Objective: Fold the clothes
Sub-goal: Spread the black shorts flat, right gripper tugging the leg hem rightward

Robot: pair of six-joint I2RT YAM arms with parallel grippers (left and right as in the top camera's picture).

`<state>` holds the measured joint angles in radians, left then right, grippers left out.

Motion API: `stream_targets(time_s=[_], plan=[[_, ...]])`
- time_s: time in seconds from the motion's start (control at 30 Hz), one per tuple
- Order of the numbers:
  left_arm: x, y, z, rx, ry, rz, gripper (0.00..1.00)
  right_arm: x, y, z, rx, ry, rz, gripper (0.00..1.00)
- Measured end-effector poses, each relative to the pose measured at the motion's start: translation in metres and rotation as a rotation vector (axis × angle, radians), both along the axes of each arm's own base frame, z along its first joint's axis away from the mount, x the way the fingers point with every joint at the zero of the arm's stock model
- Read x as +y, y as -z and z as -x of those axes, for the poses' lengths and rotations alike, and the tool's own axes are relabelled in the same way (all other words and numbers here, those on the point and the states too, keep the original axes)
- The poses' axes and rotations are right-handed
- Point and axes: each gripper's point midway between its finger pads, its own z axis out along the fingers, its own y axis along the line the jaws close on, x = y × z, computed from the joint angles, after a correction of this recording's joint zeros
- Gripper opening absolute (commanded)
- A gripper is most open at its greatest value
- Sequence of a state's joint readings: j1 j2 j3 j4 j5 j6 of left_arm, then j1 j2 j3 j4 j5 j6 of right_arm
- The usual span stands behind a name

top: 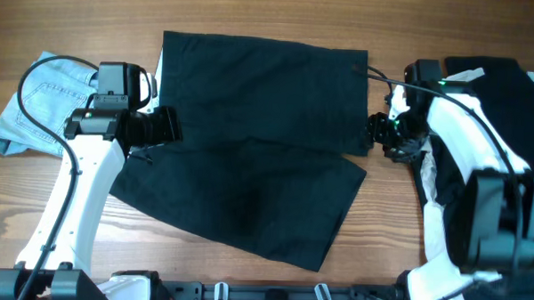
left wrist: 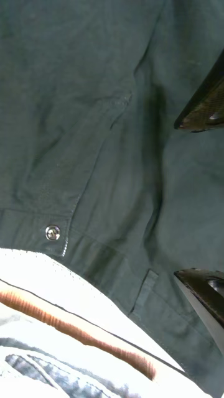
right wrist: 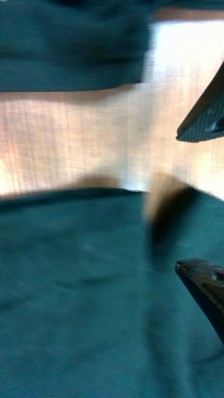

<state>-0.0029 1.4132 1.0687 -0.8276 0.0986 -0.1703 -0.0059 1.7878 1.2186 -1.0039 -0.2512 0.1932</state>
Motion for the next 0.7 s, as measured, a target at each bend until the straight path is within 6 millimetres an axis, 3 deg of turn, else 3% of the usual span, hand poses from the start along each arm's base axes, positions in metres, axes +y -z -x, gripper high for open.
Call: stream_targets(time_s=[0.07, 0.13, 0.17, 0.2, 0.23, 0.27, 0.37, 0.43, 0.47, 0.57, 0.6, 0.63, 0.7], plan=[[0.003, 0.001, 0.0, 0.003, -0.007, -0.018, 0.71, 0.006, -0.005, 0.009, 0.005, -0.014, -0.008, 0.57], [0.005, 0.001, 0.001, 0.003, -0.01, -0.024, 0.71, 0.012, 0.013, 0.031, 0.067, -0.023, -0.017, 0.55], [0.005, 0.001, 0.001, 0.004, -0.011, -0.027, 0.71, 0.016, 0.023, 0.046, 0.108, -0.026, -0.031, 0.49], [0.005, 0.001, 0.0, 0.003, -0.011, -0.028, 0.71, 0.018, 0.03, 0.055, 0.127, -0.026, -0.044, 0.36], [0.006, 0.0, 0.0, -0.001, -0.013, -0.031, 0.71, 0.02, 0.036, 0.059, 0.131, -0.021, -0.052, 0.1], [0.006, 0.0, -0.001, -0.002, -0.013, -0.031, 0.71, 0.021, 0.041, 0.058, 0.117, -0.016, -0.06, 0.04], [0.006, -0.001, -0.003, -0.013, -0.015, -0.035, 0.71, 0.02, 0.045, 0.043, 0.056, 0.008, -0.057, 0.04], [0.007, -0.001, -0.003, -0.012, -0.016, -0.038, 0.71, 0.002, 0.041, 0.032, 0.035, 0.055, 0.01, 0.04], [0.007, -0.001, -0.003, -0.013, -0.016, -0.037, 0.71, -0.009, 0.037, 0.021, 0.007, 0.083, 0.047, 0.09], [0.007, -0.001, -0.004, -0.018, -0.016, -0.038, 0.74, -0.039, 0.026, -0.014, -0.109, 0.153, 0.137, 0.07], [0.007, -0.001, -0.005, -0.019, -0.016, -0.038, 0.74, -0.039, 0.025, -0.015, -0.109, 0.159, 0.137, 0.36], [0.007, -0.001, -0.005, -0.02, -0.016, -0.038, 0.74, -0.036, 0.024, -0.01, -0.087, 0.145, 0.116, 0.48], [0.007, -0.002, -0.005, -0.021, -0.016, -0.038, 0.74, -0.018, 0.02, 0.009, -0.014, 0.09, 0.02, 0.52]])
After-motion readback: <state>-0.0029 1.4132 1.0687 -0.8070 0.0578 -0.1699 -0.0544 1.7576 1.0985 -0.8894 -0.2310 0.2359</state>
